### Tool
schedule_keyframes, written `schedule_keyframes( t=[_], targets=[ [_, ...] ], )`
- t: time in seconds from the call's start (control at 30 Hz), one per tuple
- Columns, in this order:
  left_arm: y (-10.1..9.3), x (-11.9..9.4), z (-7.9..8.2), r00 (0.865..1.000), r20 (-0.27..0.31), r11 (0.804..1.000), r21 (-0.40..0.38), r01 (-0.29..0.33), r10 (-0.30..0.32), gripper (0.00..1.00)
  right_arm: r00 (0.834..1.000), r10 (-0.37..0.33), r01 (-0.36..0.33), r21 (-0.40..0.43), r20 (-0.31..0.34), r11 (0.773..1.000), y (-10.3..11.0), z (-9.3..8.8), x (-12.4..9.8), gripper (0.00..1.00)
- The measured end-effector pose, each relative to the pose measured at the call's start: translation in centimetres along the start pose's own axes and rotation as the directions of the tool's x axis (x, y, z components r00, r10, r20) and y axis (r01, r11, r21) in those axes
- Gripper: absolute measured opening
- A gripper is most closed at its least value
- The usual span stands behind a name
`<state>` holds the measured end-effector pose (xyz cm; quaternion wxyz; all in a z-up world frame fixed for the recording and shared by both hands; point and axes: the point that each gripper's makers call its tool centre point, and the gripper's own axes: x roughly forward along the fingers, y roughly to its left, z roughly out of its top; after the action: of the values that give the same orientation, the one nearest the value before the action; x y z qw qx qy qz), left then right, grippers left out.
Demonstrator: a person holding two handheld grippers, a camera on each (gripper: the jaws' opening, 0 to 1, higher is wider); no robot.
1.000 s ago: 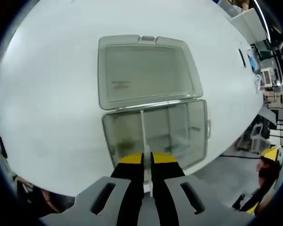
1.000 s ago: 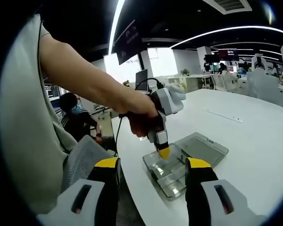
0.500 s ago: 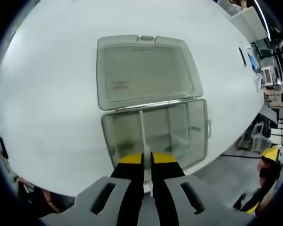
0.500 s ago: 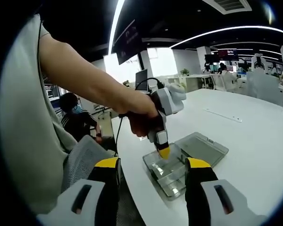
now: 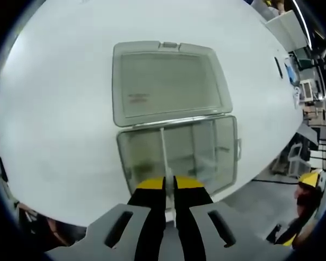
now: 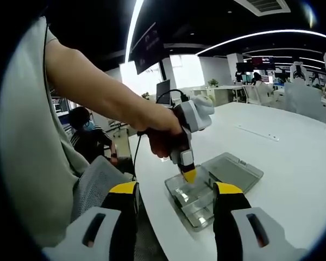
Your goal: Insert the divider into the dual guide fixture by aligning both edges with the guide slots and pushing it downward to the bottom, including one-sided entry, uneven engagement, binding, and posture correction.
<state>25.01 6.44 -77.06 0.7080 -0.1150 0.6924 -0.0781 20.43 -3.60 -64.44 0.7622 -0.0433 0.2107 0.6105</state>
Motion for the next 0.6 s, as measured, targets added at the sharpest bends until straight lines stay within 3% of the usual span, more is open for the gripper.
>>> schedule_keyframes(
  t=[0.6],
  targets=[
    [0.16,0.03,0.03,1.0,-0.007,1.0,0.023,-0.013,0.013,0.01,1.0,-0.001,0.001,0.003,-0.002,1.0,-0.08,-0.12,0.09,0.51]
  ],
)
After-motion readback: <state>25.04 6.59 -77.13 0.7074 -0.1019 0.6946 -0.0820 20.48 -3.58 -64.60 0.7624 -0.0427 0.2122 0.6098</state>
